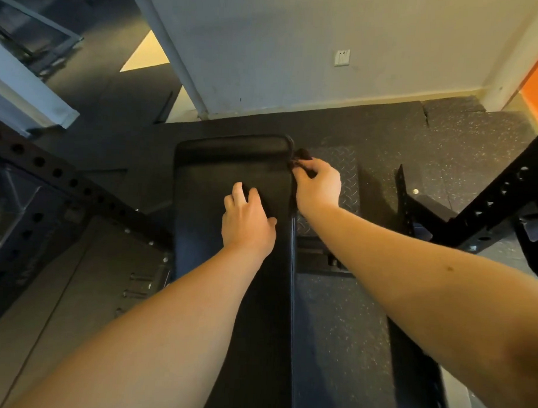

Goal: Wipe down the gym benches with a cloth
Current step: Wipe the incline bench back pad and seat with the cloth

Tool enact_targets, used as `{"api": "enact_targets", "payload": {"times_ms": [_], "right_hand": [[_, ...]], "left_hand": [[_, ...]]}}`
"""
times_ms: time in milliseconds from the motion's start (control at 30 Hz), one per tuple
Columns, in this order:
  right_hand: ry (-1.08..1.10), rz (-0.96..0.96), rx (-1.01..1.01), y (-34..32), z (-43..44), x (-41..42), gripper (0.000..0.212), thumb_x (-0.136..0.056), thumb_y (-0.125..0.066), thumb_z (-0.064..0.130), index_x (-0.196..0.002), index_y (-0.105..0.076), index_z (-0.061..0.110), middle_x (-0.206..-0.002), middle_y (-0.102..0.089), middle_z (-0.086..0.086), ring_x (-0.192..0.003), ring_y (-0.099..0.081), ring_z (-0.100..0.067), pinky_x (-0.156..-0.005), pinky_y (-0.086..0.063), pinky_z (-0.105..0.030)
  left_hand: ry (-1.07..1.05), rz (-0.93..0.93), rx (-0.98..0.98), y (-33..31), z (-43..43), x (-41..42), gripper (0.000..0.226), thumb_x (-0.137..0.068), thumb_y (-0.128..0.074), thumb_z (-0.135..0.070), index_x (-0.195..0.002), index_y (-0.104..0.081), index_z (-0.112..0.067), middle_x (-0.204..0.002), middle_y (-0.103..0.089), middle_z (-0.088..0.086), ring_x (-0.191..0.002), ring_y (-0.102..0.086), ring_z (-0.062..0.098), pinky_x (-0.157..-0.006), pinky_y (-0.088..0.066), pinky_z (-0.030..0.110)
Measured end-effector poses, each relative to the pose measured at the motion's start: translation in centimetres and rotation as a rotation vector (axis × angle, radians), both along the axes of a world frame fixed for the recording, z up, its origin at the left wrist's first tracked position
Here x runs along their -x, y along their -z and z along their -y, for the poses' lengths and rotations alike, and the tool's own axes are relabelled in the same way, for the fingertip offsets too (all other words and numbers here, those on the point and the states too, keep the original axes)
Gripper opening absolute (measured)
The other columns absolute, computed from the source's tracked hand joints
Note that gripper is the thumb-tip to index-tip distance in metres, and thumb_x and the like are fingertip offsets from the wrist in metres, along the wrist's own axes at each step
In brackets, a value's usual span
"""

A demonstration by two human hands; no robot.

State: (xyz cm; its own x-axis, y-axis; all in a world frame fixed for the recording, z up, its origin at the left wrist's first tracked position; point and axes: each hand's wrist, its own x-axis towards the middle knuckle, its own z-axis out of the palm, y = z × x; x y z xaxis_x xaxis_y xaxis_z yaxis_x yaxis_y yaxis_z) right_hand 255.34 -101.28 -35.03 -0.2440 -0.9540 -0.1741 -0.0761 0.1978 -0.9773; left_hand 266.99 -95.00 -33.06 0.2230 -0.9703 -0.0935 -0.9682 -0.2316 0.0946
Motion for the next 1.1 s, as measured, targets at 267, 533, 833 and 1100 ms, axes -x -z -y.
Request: {"api": "enact_targets", "payload": {"times_ms": [267, 533, 833, 1100], "right_hand": [[-0.015, -0.234, 0.158, -1.4, -0.5, 0.6, 0.022, -0.100, -0.062, 0.021, -0.120, -0.070, 0.021, -0.130, -0.059, 0.006, -0.119, -0.055, -0.009, -0.101, -0.045, -0.026], [-0.890, -1.044, 0.583, 1.9, -3.2, -8.0, 0.033, -0.095, -0.064, 0.013, -0.126, -0.069, 0.021, -0.147, -0.050, 0.004, -0.134, -0.034, -0.026, -0.105, -0.037, -0.045], [-0.448, -1.166, 0.447, -2.9, 3.5, -5.5, 0.043, -0.089, -0.071, 0.006, -0.130, -0.068, 0.017, -0.151, -0.043, -0.006, -0.135, -0.032, -0.037, -0.112, -0.035, -0.052], [-0.500, -0.960, 0.533, 0.5, -0.9, -2.3, 0.057, -0.091, -0.068, 0.004, -0.144, -0.055, 0.021, -0.145, -0.041, -0.009, -0.135, -0.035, -0.032, -0.112, -0.042, -0.048]], "left_hand": [[-0.049, -0.031, -0.022, -1.6, -2.0, -3.2, 0.058, -0.097, -0.063, -0.021, -0.151, -0.041, -0.015, -0.162, -0.024, 0.007, -0.146, -0.027, 0.028, -0.110, -0.043, 0.040], [-0.158, 0.015, -0.029, -2.5, -3.8, -6.6, 0.058, -0.094, -0.067, -0.024, -0.146, -0.044, -0.014, -0.155, -0.032, 0.009, -0.139, -0.036, 0.028, -0.107, -0.046, 0.041], [-0.168, -0.042, -0.036, -2.3, -5.2, -8.3, 0.057, -0.097, -0.064, -0.028, -0.148, -0.043, -0.014, -0.152, -0.034, 0.008, -0.139, -0.037, 0.028, -0.108, -0.045, 0.041], [-0.091, -0.090, 0.008, -2.2, -4.1, -4.6, 0.051, -0.097, -0.063, -0.026, -0.144, -0.048, -0.015, -0.145, -0.042, 0.005, -0.133, -0.041, 0.024, -0.104, -0.047, 0.040]]}}
